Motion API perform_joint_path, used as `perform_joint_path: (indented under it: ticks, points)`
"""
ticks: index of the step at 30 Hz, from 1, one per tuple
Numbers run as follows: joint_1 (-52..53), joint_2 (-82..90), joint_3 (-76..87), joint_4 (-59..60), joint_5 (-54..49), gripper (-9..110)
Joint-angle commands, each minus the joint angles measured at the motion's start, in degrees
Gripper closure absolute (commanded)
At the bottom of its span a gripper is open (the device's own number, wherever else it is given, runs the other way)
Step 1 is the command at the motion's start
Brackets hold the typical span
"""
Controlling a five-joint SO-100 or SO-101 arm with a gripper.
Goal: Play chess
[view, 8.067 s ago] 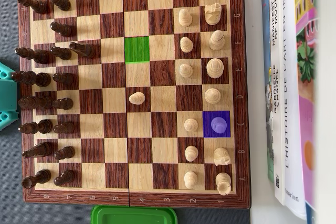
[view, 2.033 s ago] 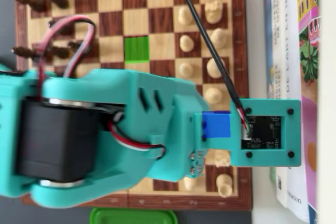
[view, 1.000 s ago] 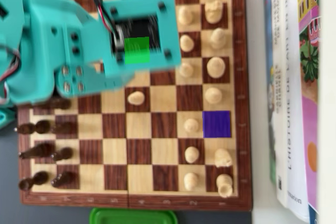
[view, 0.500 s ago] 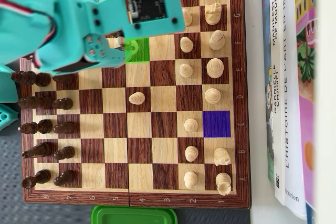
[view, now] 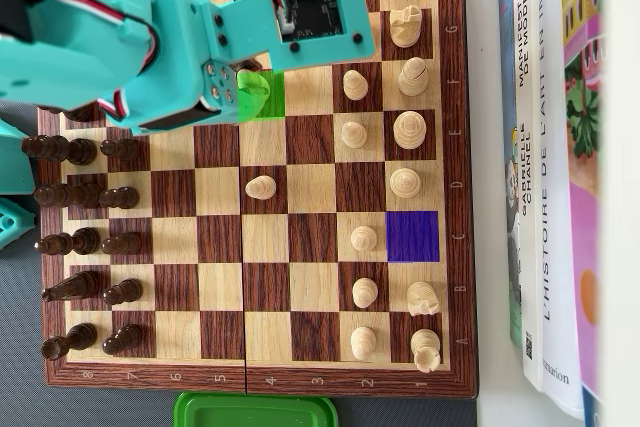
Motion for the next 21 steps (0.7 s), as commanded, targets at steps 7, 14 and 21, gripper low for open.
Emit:
perform_joint_path:
  ticks: [7, 14, 21]
  points:
    - [0.0, 0.2, -1.9, -0.6, 0.3, 96]
    - [0.2, 0.2, -1.9, -0.6, 0.2, 96]
    - [0.2, -1.2, -1.8, -0.7, 0.3, 96]
